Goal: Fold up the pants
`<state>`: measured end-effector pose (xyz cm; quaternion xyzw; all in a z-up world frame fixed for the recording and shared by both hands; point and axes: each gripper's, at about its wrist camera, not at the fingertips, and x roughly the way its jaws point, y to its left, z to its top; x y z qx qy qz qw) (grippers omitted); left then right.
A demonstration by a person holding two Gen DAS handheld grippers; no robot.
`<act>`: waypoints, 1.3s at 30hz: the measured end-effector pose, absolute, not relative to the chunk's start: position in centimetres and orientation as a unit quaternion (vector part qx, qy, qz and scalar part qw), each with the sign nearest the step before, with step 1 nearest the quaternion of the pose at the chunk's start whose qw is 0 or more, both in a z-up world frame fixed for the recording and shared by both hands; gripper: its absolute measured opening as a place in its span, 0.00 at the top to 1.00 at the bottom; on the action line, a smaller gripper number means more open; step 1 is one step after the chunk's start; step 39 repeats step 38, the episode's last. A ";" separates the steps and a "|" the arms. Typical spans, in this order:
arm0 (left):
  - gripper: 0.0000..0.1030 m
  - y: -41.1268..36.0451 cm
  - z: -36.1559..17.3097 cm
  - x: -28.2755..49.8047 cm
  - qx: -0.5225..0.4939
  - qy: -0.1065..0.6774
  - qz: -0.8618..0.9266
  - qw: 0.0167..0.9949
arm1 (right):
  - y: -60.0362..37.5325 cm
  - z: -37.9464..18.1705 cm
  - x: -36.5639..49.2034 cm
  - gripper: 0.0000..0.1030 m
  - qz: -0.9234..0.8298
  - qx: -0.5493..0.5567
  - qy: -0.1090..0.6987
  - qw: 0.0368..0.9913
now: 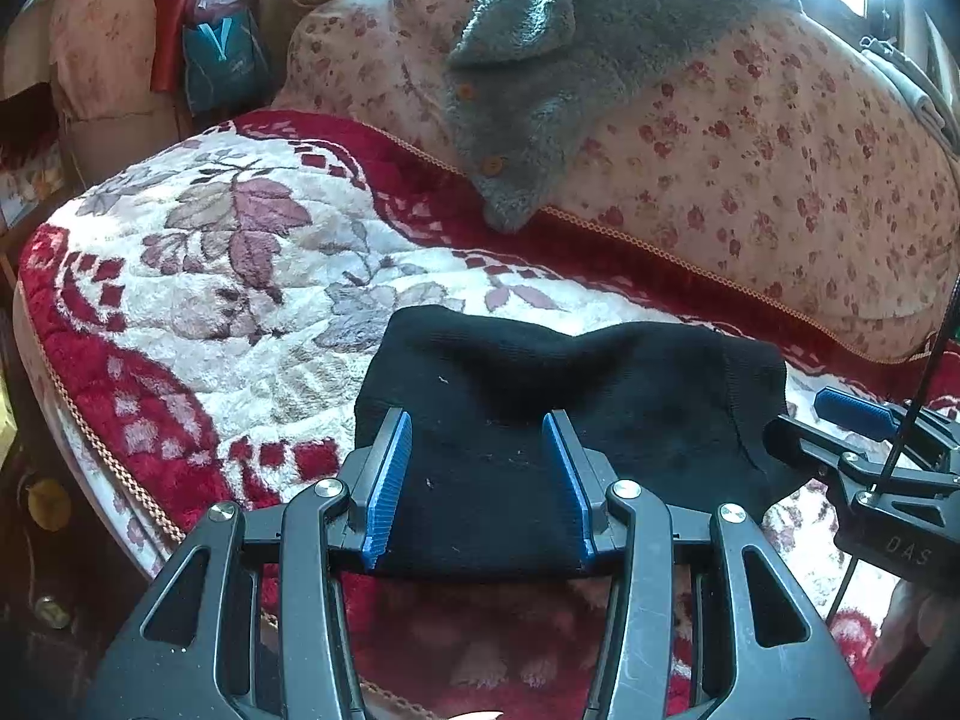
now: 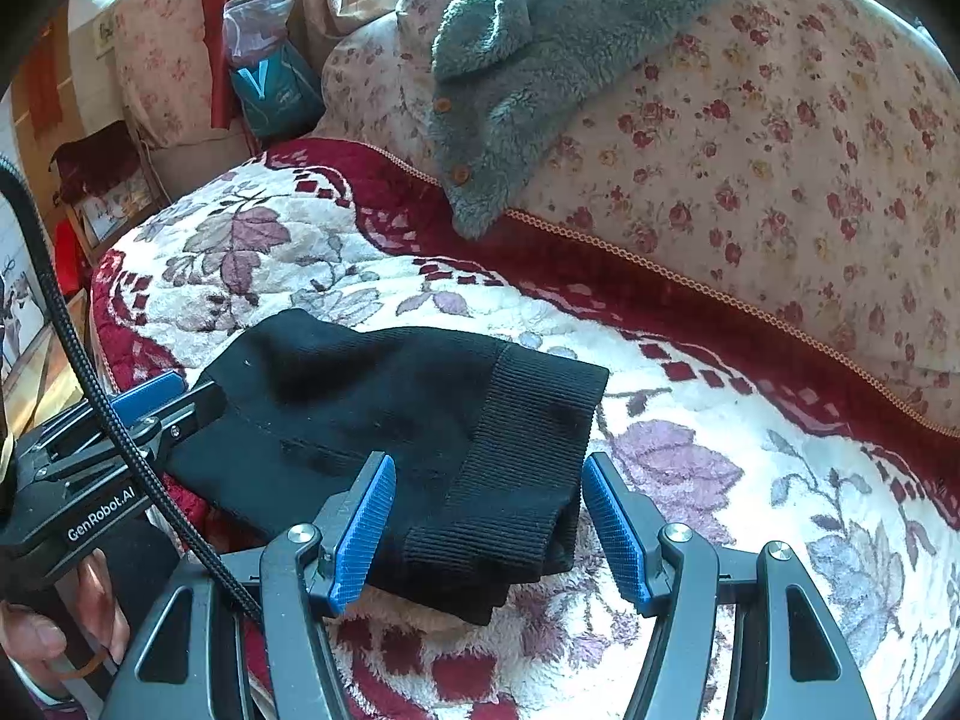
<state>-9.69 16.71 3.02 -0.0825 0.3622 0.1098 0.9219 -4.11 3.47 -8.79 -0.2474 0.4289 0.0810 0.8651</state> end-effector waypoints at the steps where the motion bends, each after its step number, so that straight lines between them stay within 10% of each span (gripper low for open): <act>1: 0.56 16.7 3.0 -9.7 -0.082 0.362 0.109 0.922 | 3.5 -8.8 -4.1 0.39 0.081 -0.248 0.429 0.865; 39: 0.56 16.5 4.0 -9.9 -0.062 0.343 0.117 0.930 | 3.5 -8.6 -4.3 0.39 0.091 -0.233 0.433 0.866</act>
